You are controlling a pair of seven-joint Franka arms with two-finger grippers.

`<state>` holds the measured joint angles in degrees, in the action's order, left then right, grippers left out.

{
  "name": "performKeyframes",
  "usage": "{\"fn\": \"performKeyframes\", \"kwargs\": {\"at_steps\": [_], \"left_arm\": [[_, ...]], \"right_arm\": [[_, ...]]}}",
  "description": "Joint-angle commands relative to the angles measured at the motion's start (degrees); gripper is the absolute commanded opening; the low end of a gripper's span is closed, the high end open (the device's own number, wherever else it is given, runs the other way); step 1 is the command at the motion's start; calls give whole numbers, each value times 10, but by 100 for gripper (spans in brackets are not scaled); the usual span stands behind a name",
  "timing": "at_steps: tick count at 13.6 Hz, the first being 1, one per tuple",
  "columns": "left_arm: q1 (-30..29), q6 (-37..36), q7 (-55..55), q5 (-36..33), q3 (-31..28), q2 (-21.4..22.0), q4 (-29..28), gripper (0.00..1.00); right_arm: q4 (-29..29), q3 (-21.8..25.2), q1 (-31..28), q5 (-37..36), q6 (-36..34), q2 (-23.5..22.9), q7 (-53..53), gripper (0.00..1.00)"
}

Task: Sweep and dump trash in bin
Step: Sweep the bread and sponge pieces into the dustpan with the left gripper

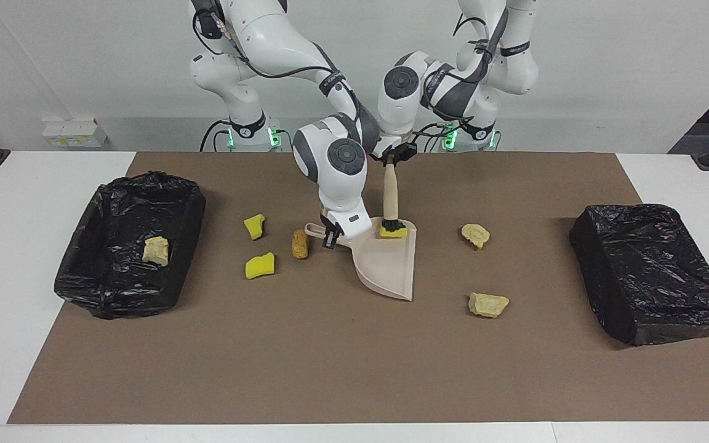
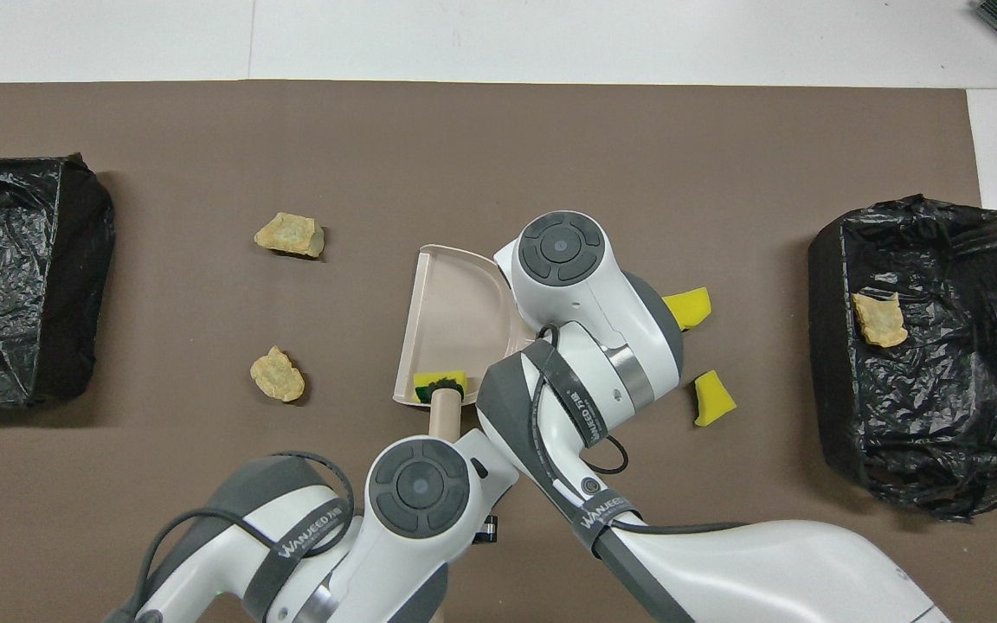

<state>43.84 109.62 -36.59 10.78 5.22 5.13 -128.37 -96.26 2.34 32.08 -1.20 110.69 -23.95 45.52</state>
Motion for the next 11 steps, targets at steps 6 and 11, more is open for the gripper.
{"fn": "performKeyframes", "kwargs": {"at_steps": [6, 11], "left_arm": [[42, -121, -3, 9, -13, 61, -41, 0], [-108, -170, 21, -64, -18, 70, -45, 0]], "right_arm": [[-24, -3, -3, 2, 15, 18, -16, 0], [-24, -3, -3, 2, 15, 18, -16, 0]]}}
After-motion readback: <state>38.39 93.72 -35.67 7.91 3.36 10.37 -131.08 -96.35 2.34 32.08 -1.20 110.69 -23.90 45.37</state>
